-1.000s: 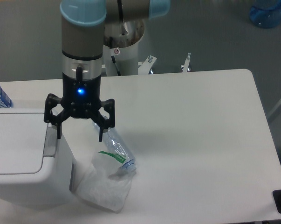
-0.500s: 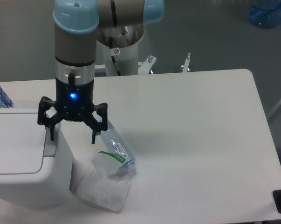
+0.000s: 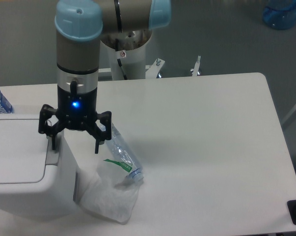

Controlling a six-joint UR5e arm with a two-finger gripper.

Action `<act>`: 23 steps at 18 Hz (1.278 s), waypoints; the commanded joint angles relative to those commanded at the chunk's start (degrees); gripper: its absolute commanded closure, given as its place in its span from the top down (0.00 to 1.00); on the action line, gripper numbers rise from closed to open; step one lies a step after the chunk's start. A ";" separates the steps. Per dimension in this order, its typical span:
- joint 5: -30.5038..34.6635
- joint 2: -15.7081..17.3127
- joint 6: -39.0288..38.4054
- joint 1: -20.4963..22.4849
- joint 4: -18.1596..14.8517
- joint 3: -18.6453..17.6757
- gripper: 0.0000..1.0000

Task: Open the trash can
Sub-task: 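Hold the gripper at the lid edge while the lid swings open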

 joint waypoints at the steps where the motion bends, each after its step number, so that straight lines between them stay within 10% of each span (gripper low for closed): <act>1: 0.00 0.00 -0.09 0.00 0.00 0.00 1.00; 23: 1.22 0.00 0.97 0.35 0.79 4.64 1.00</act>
